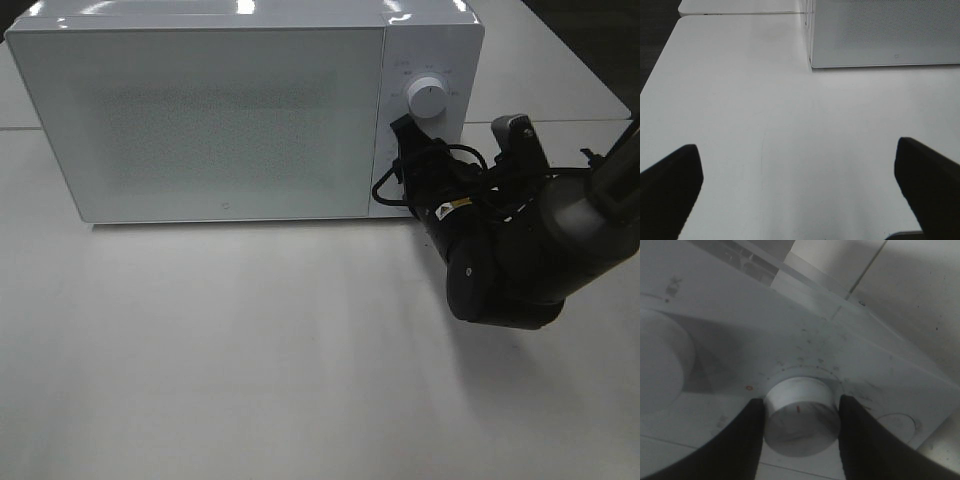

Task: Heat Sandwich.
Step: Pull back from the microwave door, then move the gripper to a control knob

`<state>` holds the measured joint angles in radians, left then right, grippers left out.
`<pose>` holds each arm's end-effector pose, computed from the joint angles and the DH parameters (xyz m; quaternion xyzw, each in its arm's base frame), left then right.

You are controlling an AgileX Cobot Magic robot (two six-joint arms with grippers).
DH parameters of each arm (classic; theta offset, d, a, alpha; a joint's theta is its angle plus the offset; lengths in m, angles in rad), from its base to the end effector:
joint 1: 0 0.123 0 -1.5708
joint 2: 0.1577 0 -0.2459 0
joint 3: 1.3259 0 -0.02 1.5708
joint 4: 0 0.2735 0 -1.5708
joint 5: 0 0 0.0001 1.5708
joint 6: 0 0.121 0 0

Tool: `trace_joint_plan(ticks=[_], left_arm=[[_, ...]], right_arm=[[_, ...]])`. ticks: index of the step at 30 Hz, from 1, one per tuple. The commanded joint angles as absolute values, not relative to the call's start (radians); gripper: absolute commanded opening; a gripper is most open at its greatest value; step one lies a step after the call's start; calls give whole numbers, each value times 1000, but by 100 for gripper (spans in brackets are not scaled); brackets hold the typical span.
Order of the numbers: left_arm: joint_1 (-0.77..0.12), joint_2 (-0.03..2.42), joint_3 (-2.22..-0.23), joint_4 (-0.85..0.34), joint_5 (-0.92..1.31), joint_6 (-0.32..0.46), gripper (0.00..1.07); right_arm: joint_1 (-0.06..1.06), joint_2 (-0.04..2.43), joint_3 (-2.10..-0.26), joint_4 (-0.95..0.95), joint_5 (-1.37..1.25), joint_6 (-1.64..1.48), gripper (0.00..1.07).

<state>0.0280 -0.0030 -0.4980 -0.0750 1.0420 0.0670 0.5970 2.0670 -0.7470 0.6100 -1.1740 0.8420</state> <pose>0.0822 -0.0055 0.2764 0.0176 0.8473 -0.0123 0.5307 0.3344 0.1501 0.0529 0.3572 0.6553 0.3395 0.5725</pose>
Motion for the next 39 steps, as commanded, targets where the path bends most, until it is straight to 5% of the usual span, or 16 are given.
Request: trace_joint_plan(ticks=[1, 18, 39], left_arm=[[30, -33, -496, -84, 1037, 61, 103], [30, -33, -496, -84, 1037, 61, 103], [30, -33, -496, -84, 1037, 61, 103]], right_arm=[[593, 2054, -749, 612, -1201, 1007, 19], [593, 2082, -749, 606, -1261, 1474, 20], [593, 2082, -749, 578, -1283, 1522, 25]])
